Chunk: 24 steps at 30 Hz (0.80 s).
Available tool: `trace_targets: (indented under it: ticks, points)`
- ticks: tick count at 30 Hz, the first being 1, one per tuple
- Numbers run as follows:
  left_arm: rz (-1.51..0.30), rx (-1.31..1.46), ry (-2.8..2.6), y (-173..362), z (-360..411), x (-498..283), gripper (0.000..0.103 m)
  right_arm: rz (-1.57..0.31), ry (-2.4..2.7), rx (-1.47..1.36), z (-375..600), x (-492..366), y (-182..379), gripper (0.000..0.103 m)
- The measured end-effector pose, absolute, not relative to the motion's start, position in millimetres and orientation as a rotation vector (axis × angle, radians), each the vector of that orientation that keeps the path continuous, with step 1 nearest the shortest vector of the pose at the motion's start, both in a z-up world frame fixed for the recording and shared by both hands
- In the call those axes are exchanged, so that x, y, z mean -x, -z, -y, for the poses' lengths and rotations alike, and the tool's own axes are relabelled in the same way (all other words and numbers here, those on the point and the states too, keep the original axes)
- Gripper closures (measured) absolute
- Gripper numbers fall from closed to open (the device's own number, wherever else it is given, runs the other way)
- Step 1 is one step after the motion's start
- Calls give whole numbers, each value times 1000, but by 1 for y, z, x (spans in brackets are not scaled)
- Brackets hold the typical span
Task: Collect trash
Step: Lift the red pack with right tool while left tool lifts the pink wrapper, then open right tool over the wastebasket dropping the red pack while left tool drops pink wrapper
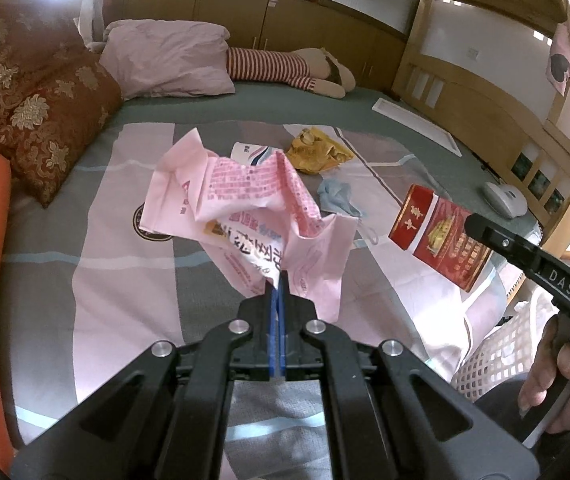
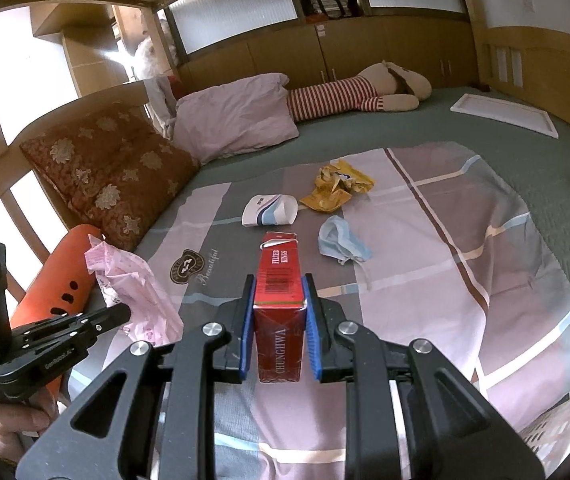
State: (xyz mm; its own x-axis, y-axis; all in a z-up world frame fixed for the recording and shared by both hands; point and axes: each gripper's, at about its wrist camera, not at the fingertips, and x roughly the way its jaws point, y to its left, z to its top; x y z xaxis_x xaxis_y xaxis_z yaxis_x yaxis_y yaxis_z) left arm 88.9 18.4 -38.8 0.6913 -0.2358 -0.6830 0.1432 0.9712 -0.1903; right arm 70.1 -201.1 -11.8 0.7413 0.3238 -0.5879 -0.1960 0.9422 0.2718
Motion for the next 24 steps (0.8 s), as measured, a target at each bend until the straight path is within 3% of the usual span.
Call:
trace_targets:
  ticks: [12, 19, 24]
  points:
    - [-771, 137, 230, 37, -18, -86, 101, -611, -295, -297, 238, -47, -15, 80]
    - [-741, 122, 299, 29, -6, -80, 101, -489, -106, -329, 364, 60, -60, 80]
    - [-696, 90, 432, 13, 33, -69, 101, -529, 103, -325, 438, 125, -42, 80]
